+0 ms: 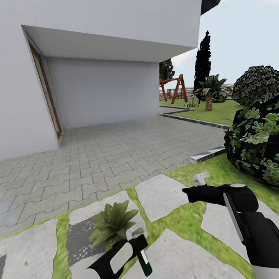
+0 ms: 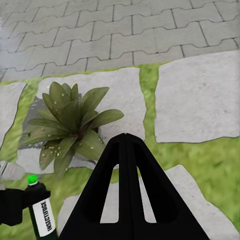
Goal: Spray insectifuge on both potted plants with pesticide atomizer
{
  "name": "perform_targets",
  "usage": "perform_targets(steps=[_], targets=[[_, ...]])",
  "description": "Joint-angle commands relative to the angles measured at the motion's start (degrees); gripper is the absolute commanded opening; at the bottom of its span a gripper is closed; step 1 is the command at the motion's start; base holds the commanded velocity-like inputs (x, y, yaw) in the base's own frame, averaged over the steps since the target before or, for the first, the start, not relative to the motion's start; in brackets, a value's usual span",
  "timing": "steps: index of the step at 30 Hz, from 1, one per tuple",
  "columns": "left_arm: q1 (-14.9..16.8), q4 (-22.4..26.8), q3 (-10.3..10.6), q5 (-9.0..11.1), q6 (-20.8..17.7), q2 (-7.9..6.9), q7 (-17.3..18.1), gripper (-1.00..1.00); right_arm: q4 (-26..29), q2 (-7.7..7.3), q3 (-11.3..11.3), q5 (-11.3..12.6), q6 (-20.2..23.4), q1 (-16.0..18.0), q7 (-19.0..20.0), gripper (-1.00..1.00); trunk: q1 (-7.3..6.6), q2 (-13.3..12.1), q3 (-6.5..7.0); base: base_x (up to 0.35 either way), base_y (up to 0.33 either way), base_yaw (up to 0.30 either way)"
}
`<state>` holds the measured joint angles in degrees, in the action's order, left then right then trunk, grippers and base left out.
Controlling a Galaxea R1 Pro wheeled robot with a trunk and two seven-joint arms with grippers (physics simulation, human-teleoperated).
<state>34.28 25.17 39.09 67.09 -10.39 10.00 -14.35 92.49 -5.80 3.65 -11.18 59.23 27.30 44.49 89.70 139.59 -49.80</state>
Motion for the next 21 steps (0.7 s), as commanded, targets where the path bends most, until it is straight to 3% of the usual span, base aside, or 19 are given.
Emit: perform_targets(steps=[1,3,8,12,15,19,21], targets=[[-0.1,0.2,0.2,0.2,1.3,0.0,-1.5,-1.0,0.1,0.0,0.0,-0.6,0.1,0.0,0.6,-1.0,-0.01,0.0,-0.06,0.0,0.0,0.0],[-0.2,0.9,0.2,0.3,3.1,0.0,-4.4,-1.0,0.1,0.0,0.0,-0.6,0.1,0.0,0.6,-1.0,-0.01,0.0,-0.06,0.0,0.0,0.0],[-0.3,9.4,0.0,-0.4,5.1,-0.47,-19.7,-1.0,0.1,0.0,0.0,-0.6,0.0,-0.1,0.6,-1.0,-0.01,0.0,-0.06,0.0,0.0,0.0],[-0.2,14.5,-1.2,0.3,0.2,-1.81,-23.1,-1.0,0.1,0.0,0.0,-0.6,0.0,-0.1,0.6,-1.0,-0.01,0.0,-0.06,0.0,0.0,0.0],[0.2,16.8,-7.8,0.5,-6.9,-2.57,-23.7,-1.0,0.1,0.0,0.0,-0.6,0.0,-0.1,0.6,-1.0,-0.01,0.0,-0.06,0.0,0.0,0.0],[0.5,23.3,-21.1,0.2,-17.9,-3.98,-24.2,-1.0,0.1,-0.04,0.0,-0.6,-0.1,-0.1,0.5,-1.0,-0.01,0.0,-0.06,0.0,0.0,0.0],[0.6,25.5,-24.6,0.3,-21.2,-4.67,-24.6,-1.0,0.1,-0.02,0.0,-0.6,-0.1,-0.1,0.5,-1.0,-0.01,0.0,-0.06,0.0,0.0,0.0]])
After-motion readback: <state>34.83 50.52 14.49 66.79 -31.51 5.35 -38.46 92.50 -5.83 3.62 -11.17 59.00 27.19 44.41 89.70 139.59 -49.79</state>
